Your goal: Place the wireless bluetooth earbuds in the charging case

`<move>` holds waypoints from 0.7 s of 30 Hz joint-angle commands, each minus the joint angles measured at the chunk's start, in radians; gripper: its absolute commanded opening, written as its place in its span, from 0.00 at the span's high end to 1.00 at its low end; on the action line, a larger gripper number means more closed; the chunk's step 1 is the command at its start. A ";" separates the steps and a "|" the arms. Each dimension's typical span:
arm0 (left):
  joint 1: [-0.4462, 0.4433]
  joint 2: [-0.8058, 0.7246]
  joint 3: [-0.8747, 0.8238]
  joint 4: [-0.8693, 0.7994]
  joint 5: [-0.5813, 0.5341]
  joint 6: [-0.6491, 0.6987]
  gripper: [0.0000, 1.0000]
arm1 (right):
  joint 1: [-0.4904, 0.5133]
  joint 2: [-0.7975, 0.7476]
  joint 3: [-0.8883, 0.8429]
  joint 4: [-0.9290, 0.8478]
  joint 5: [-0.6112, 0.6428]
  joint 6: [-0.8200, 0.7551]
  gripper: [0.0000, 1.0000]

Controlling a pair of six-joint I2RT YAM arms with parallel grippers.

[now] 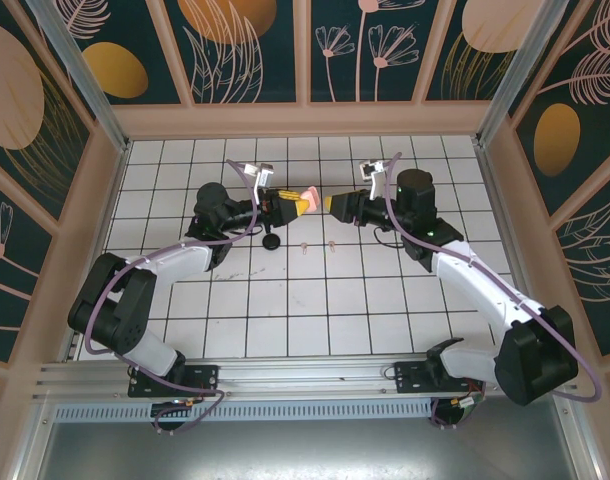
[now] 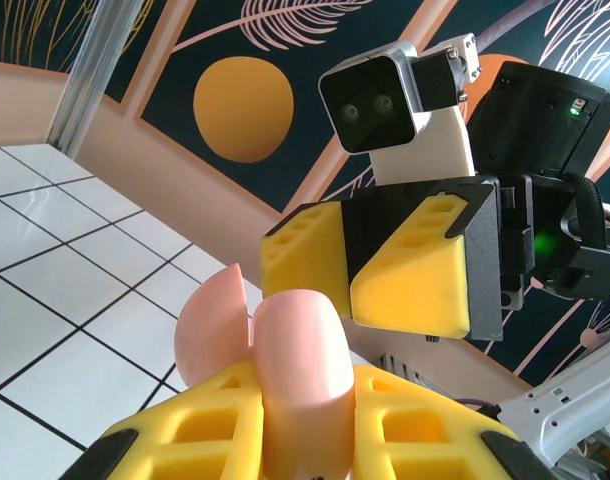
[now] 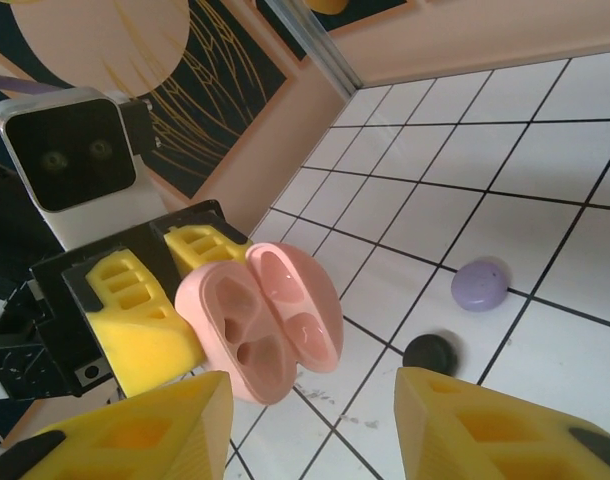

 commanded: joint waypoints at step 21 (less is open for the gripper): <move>-0.026 0.005 0.026 0.063 0.007 -0.005 1.00 | 0.019 0.101 0.001 0.120 -0.044 0.048 0.62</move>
